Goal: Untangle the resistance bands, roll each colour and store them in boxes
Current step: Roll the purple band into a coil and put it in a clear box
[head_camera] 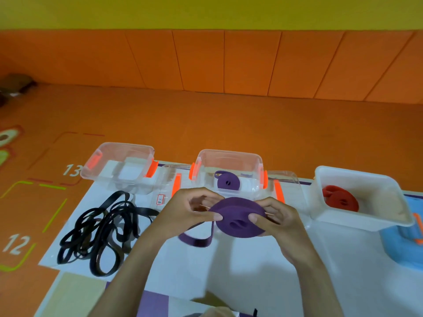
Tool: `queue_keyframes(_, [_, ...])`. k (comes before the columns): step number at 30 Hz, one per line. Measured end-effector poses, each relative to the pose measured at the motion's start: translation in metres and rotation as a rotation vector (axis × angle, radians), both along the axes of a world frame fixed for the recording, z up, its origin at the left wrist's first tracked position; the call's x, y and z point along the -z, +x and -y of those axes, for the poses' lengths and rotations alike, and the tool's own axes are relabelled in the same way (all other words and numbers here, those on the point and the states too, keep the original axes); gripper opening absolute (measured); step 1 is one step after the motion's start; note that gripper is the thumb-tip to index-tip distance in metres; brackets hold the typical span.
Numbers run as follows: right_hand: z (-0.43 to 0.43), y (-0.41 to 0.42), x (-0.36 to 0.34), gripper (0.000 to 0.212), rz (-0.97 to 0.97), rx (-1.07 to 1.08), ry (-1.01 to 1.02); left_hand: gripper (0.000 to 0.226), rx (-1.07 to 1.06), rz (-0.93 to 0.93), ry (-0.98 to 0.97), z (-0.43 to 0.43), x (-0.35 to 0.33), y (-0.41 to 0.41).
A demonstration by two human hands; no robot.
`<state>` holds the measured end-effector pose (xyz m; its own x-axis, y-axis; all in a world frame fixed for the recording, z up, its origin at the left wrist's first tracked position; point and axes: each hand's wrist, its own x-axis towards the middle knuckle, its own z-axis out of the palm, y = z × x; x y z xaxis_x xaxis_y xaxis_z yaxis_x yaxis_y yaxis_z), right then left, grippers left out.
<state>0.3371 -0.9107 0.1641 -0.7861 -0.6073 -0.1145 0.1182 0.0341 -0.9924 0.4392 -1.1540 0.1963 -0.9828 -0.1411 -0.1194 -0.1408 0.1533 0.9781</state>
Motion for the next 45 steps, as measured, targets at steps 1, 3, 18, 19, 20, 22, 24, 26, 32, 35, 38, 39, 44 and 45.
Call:
queue_keyframes(1, [0.002, 0.0, 0.001, 0.039, 0.005, -0.009, -0.005, 0.034, 0.0, 0.004, 0.0, 0.002, -0.001, 0.0])
queue_keyframes(3, [0.006, 0.001, 0.003, 0.043, 0.012, -0.009, -0.01, 0.038, -0.022, -0.005, -0.012, 0.006, -0.001, -0.002])
queue_keyframes(18, [0.057, 0.016, -0.011, 0.035, 0.147, 0.274, -0.347, 0.018, -0.081, -0.112, 0.103, 0.04, 0.027, 0.024])
queue_keyframes(19, [0.062, 0.019, -0.013, 0.035, 0.113, 0.283, -0.314, 0.02, -0.058, -0.1, 0.098, 0.045, 0.027, 0.024])
queue_keyframes(20, [0.066, 0.022, -0.015, 0.036, 0.076, 0.292, -0.275, 0.024, -0.041, -0.078, 0.096, 0.051, 0.027, 0.025])
queue_keyframes(22, [0.072, 0.029, -0.019, 0.043, 0.001, 0.298, -0.205, 0.037, -0.016, -0.014, 0.101, 0.066, 0.025, 0.027])
queue_keyframes(24, [0.078, 0.036, -0.027, 0.042, -0.072, 0.288, -0.14, 0.055, 0.034, 0.045, 0.047, 0.083, 0.023, 0.031])
queue_keyframes(26, [0.084, 0.044, -0.038, 0.029, -0.161, 0.26, -0.033, 0.072, 0.094, 0.071, -0.036, 0.1, 0.02, 0.036])
queue_keyframes(32, [0.11, 0.073, -0.045, 0.037, -0.252, 0.178, 0.213, 0.066, 0.175, -0.09, -0.168, 0.126, -0.002, 0.044])
queue_keyframes(35, [0.123, 0.09, -0.045, 0.037, -0.279, 0.148, 0.262, 0.053, 0.183, -0.15, -0.209, 0.129, -0.005, 0.047])
queue_keyframes(38, [0.13, 0.104, -0.047, 0.036, -0.296, 0.121, 0.303, 0.038, 0.181, -0.153, -0.247, 0.136, -0.001, 0.056])
queue_keyframes(39, [0.132, 0.108, -0.048, 0.035, -0.311, 0.115, 0.323, 0.031, 0.185, -0.148, -0.26, 0.14, 0.001, 0.06])
queue_keyframes(44, [0.145, 0.124, -0.049, 0.029, -0.369, 0.084, 0.367, 0.022, 0.213, -0.087, -0.199, 0.159, 0.014, 0.082])
queue_keyframes(45, [0.148, 0.128, -0.05, 0.029, -0.361, 0.08, 0.355, 0.021, 0.206, -0.083, -0.173, 0.162, 0.016, 0.087])
